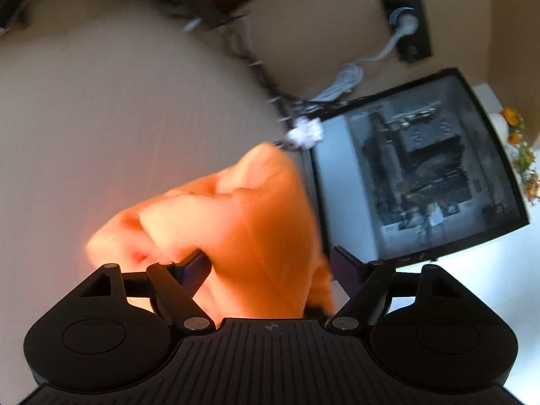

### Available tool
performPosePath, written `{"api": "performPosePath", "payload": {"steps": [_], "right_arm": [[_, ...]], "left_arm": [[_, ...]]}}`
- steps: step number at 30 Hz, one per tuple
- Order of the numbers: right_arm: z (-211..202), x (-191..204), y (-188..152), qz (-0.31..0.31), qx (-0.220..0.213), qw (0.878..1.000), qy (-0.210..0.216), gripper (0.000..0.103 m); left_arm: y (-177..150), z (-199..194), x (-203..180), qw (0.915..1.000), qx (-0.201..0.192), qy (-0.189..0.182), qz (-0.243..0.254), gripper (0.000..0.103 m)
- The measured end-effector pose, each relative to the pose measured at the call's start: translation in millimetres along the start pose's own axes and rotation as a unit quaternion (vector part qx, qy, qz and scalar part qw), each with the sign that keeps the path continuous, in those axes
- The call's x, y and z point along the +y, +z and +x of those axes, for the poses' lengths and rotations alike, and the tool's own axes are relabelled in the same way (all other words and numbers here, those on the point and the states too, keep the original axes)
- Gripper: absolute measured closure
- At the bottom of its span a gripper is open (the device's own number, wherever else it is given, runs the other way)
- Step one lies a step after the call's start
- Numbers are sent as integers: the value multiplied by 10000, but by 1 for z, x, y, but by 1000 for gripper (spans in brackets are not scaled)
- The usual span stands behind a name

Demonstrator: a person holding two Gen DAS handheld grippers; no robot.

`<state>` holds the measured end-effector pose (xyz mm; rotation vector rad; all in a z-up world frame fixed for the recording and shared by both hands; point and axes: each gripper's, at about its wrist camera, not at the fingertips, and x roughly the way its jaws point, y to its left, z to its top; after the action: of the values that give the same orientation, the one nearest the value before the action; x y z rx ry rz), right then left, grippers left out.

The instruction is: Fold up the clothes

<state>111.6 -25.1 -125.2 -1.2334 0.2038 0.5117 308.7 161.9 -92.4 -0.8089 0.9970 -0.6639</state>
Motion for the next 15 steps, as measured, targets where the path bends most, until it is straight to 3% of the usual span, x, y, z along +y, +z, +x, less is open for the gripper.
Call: {"api": "performPosePath", "payload": {"steps": [3,7,10,12,15], "right_arm": [[-4,-10,-7,-171,-98,9980,-603,69],[-5,-8,-10,-742,-167,9933,-869,69],[-5,27,-10,-1595,-284,9859,-412,67],[-5,54,-11,-2170,-353,9755,-53,60],[-8,71,-8,-2337,-459,9712,88,55]], "left_arm": [[13,-1,-24,9990,-38,-215,402,29],[4,-12,2,9993,51,219,287,31],[-2,-20,22,9982,117,545,201,32],[-6,-25,35,9969,162,761,143,31],[-11,-36,50,9946,165,1017,117,29]]}}
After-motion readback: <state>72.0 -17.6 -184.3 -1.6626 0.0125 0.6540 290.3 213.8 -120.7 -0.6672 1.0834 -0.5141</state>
